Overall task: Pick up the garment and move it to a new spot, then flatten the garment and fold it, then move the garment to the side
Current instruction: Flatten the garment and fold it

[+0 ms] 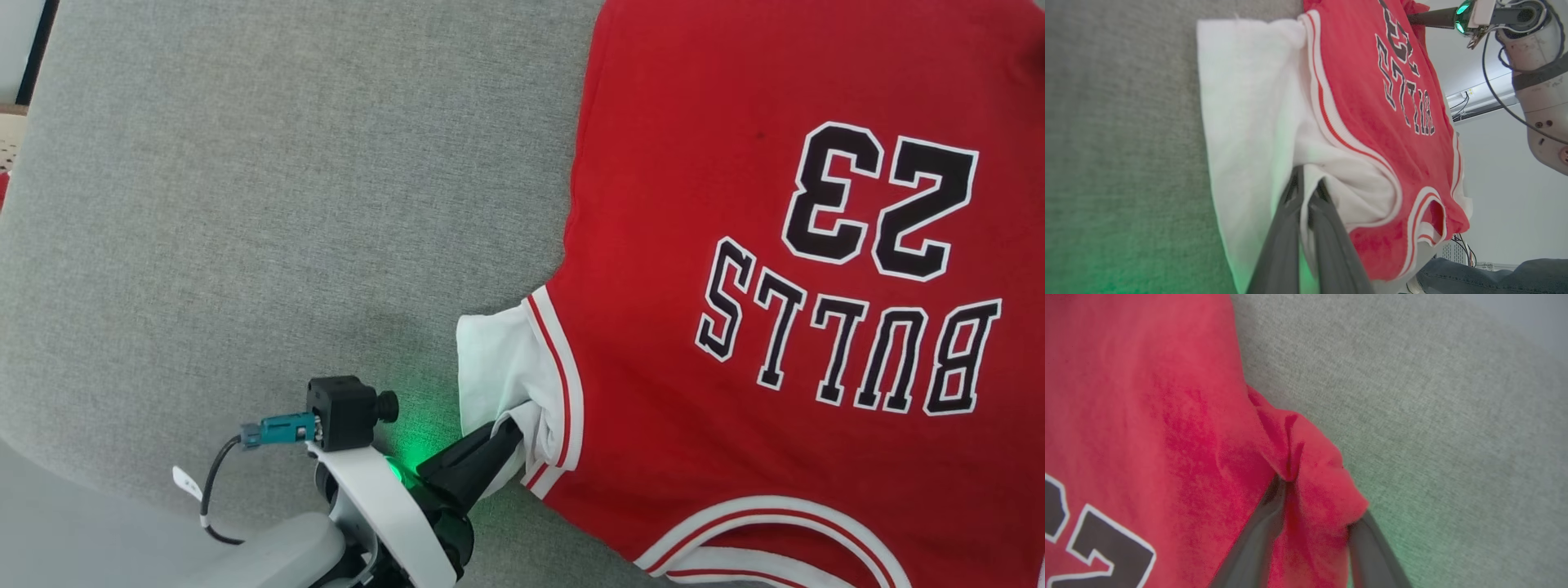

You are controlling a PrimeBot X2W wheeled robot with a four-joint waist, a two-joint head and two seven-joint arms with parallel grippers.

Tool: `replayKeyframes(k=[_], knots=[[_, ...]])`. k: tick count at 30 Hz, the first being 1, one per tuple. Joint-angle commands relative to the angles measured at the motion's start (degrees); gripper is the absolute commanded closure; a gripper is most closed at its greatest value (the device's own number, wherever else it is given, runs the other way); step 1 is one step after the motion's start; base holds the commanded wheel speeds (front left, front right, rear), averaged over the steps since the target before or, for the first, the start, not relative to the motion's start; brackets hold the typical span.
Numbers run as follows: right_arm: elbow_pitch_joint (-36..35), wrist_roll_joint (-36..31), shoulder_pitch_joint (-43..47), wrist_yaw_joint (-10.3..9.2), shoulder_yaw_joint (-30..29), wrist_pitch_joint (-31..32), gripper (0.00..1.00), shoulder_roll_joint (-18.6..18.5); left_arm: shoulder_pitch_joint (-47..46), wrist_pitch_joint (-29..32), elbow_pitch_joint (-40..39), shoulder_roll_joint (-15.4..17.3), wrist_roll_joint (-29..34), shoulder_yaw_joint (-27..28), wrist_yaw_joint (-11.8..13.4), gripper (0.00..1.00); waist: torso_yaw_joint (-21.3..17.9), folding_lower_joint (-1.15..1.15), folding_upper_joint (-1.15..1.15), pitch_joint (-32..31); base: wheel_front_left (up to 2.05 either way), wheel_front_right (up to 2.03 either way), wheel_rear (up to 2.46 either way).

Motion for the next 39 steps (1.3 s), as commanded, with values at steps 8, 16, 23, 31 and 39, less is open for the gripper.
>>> replayKeyframes(k=[8, 16, 23, 31, 39], knots=[[-2.31, 2.84, 4.34, -0.03, 3.77, -6.69, 1.0, -3.89, -0.15, -0.62, 0.92, 0.81, -1.02, -0.37, -0.26, 1.0, -2.47, 0.0, 0.0, -3.51, 0.0, 0.0, 0.0], [-14.59, 11.69, 19.15, -0.02, 1.96, -7.31, 1.0, -10.92, 3.57, -0.88, 1.4, 3.77, -2.37, 1.98, -0.26, 1.0, -6.33, 0.0, 0.0, -8.26, 0.0, 0.0, 0.0], [-27.85, 18.22, 40.95, -0.02, -4.42, -6.37, 1.0, -14.74, 7.92, -0.92, 1.73, 6.05, -2.1, 6.79, -0.27, 1.0, -10.16, 0.0, 0.0, -11.9, 0.0, 0.0, 0.0], [-39.42, 14.71, 65.02, -0.02, -11.72, -3.36, 1.0, -10.6, 12.18, -0.92, 3.27, 6.25, 0.9, 13.87, -0.26, 1.0, -12.46, 0.0, 0.0, -13.31, 0.0, 0.0, 0.0], [-48.22, 8.33, 73.5, -0.02, -16.83, -1.88, 0.44, -2.01, 14.52, -0.92, 3.48, 5.67, 2.59, 16.82, -0.22, 1.0, -13.63, 0.0, 0.0, -13.47, 0.0, 0.0, 0.0]])
